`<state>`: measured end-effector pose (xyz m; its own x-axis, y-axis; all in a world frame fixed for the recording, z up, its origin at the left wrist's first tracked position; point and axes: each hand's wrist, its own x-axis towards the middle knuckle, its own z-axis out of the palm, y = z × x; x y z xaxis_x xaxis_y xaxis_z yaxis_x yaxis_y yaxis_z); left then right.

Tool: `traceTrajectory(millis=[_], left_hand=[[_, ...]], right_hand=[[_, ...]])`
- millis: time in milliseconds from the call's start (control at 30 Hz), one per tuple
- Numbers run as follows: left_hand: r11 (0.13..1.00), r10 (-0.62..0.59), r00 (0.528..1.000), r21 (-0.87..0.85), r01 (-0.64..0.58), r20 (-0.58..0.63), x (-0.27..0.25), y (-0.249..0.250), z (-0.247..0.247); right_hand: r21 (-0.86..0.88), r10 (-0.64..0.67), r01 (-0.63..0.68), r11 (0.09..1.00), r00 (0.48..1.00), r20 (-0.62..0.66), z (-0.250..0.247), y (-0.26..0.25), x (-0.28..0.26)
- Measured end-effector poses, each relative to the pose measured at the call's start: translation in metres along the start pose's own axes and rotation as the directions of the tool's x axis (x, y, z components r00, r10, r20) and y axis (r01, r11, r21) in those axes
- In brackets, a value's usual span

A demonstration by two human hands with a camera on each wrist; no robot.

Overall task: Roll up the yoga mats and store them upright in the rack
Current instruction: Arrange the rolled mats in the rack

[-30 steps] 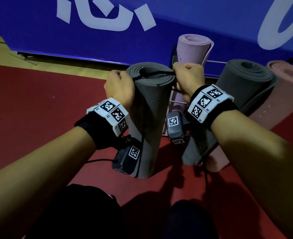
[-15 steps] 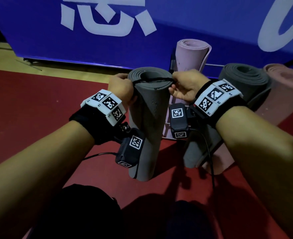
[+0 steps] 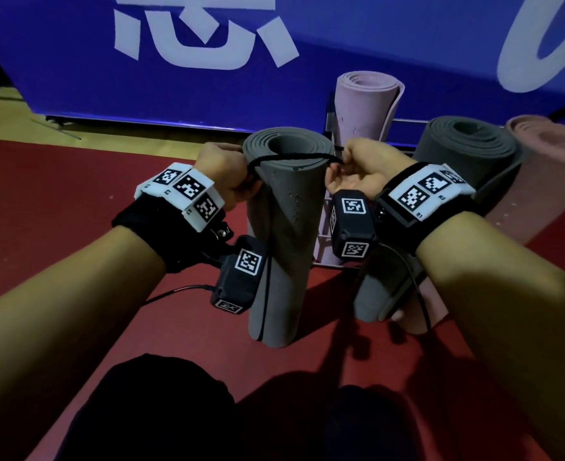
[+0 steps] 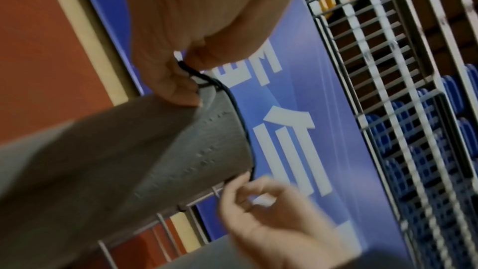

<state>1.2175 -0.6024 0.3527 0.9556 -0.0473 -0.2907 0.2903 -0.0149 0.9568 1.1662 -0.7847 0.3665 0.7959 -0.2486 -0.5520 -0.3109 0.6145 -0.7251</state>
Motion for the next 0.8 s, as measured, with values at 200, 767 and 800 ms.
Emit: traceTrajectory(millis=[200, 767, 800], left_hand=[[0.981, -0.184, 0.983, -0.068, 0.184, 0.007, 0.012, 0.004, -0.014], [0.955, -0.207, 0.928, -0.141, 0.261, 0.311, 0.019, -0.003, -0.024], [0.974, -0.155, 0.935, -0.111, 0.199, 0.32, 0.022, -0.011, -0.023]], right_hand=[[0.262, 0.109, -0.139, 0.955, 0.986, 0.127, -0.012, 0.004, -0.001], [0.178, 0.099, -0.127, 0.976, 0.982, 0.158, -0.014, 0.024, 0.019], [0.16, 0.079, -0.102, 0.982, 0.986, 0.144, -0.013, 0.027, 0.02]])
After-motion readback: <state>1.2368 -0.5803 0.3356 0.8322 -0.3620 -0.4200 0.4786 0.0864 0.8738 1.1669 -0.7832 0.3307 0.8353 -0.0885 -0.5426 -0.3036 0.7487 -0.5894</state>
